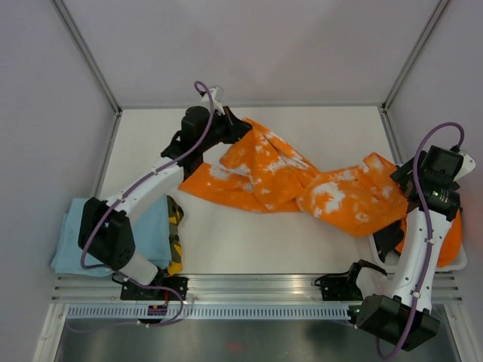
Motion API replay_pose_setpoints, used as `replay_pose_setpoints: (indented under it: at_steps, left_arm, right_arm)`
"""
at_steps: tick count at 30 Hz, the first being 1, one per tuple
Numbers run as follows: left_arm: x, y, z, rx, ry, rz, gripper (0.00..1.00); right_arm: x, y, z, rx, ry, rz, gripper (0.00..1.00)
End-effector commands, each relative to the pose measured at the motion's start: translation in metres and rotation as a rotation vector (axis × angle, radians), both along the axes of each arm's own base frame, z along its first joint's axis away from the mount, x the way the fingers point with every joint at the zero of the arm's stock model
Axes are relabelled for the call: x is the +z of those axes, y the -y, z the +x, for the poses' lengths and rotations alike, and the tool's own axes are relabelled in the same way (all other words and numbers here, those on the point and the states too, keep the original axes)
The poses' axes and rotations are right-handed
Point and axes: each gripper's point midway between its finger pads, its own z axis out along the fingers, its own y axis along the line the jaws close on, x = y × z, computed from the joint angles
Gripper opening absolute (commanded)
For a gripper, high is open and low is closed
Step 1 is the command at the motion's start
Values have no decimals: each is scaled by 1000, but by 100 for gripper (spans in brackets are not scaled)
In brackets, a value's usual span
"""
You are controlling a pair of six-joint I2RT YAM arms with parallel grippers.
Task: Fold and stack the trousers
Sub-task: Move the trousers to the center of the board
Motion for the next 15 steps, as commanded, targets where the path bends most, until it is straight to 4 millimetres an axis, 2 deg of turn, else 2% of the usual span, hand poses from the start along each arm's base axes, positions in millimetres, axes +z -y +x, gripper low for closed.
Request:
replay_pose_setpoints:
  at_steps: [1, 2, 4, 5, 8, 10, 11, 12, 13, 15]
  left_arm:
    - [-16, -86, 15, 264, -5, 251, 2]
    - [-26, -103, 10, 301, -29, 305, 2]
    - [-39, -131, 12, 384, -61, 352, 2]
    - [-53, -142, 7, 397, -96, 375, 2]
    - [-75, -170, 5, 446, -172, 395, 2]
    - [-85, -187, 7, 482, -206, 404, 2]
    - [-91, -193, 6, 497, -223, 412, 2]
    - [-100, -207, 8, 528, -258, 429, 2]
    - [-105, -213, 8, 543, -280, 428, 2]
    - [-119, -225, 9, 562, -334, 434, 2]
  right_arm:
    - [3, -1, 2, 32, 12, -24, 79]
    - [3, -5, 4, 54, 17, -13, 79]
    - [6, -12, 10, 109, 45, 0, 80]
    - [8, -18, 13, 142, 65, 15, 81]
    - [19, -60, 38, 363, 188, 129, 82]
    - [33, -101, 55, 526, 273, 226, 82]
    - [38, -113, 59, 567, 286, 232, 83]
    - [47, -117, 68, 575, 299, 195, 83]
    - [50, -145, 72, 658, 289, 185, 83]
    - [52, -165, 85, 700, 259, 162, 83]
